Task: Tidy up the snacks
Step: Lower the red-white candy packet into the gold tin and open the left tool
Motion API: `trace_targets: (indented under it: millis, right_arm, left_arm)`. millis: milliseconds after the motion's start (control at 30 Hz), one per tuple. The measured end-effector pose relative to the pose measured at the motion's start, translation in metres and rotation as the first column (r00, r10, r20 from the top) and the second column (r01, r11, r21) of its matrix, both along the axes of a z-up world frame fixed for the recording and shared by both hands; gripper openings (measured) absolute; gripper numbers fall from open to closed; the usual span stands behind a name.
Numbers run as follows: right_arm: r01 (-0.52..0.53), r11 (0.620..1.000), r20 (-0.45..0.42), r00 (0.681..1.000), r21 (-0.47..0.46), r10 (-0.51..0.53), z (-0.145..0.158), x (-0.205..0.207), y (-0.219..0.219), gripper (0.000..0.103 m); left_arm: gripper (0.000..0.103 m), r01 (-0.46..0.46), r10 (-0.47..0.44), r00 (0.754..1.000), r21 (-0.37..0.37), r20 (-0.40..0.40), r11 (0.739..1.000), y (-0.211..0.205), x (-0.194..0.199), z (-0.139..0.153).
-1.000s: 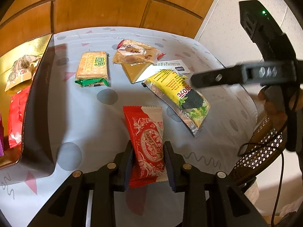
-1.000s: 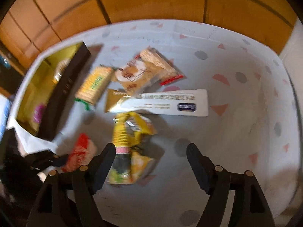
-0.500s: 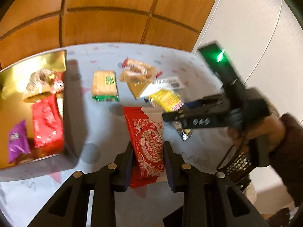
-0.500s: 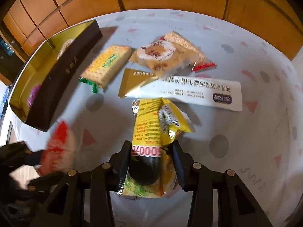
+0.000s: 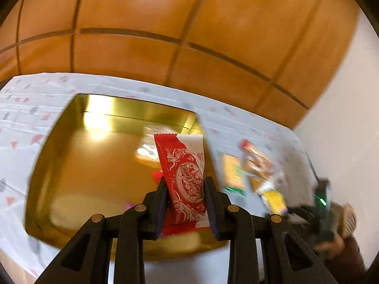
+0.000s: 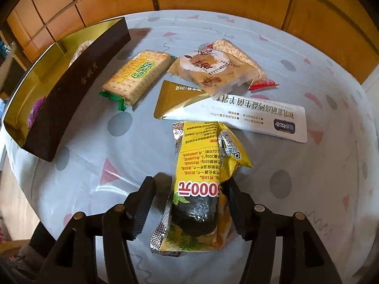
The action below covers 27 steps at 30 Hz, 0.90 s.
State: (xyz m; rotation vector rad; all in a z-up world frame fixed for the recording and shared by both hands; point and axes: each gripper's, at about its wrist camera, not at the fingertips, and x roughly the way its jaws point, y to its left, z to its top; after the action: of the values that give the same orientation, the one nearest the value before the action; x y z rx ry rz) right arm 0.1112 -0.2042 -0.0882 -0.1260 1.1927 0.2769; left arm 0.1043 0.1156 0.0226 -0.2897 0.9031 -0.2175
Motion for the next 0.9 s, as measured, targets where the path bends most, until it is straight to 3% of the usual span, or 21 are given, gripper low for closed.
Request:
trace_targets:
  millis: [233,333,433,533,700,900]
  right_arm:
    - [0.039,0.999,0.069,0.997,-0.001,-0.039,-0.001,-0.011,0.001,0.059]
    - [0.041,0.999,0.078,0.996,0.013,-0.042,-0.001,-0.013,-0.001,0.059]
    - [0.031,0.999,0.057,0.998,0.017,-0.032,-0.001,-0.01,0.0,0.06]
    - [0.028,1.0,0.053,0.998,0.014,-0.028,0.0,-0.01,0.001,0.061]
    - [0.034,0.999,0.067,0.997,0.028,-0.036,-0.001,-0.01,-0.002,0.062]
    - [0.026,0.999,0.121,0.992,0.04,-0.031,-0.002,-0.019,-0.003,0.062]
  left_arm:
    - [0.03,-0.088,0.096,0.991,0.087,-0.091,0.992,0.029,0.073,-0.018]
    - [0.03,-0.063,0.074,0.991,0.097,-0.11,0.993,0.028,0.102,-0.03]
    - [0.031,-0.043,0.062,0.992,0.164,-0.113,0.985,0.02,0.128,-0.045]
    - [0.035,-0.058,0.099,0.976,0.21,-0.192,0.976,0.02,0.148,-0.067]
    - [0.035,-0.126,0.156,0.976,0.19,-0.152,0.974,0.03,0.127,-0.065]
    - [0.035,-0.196,0.217,0.971,0.182,-0.103,0.964,0.033,0.073,-0.05]
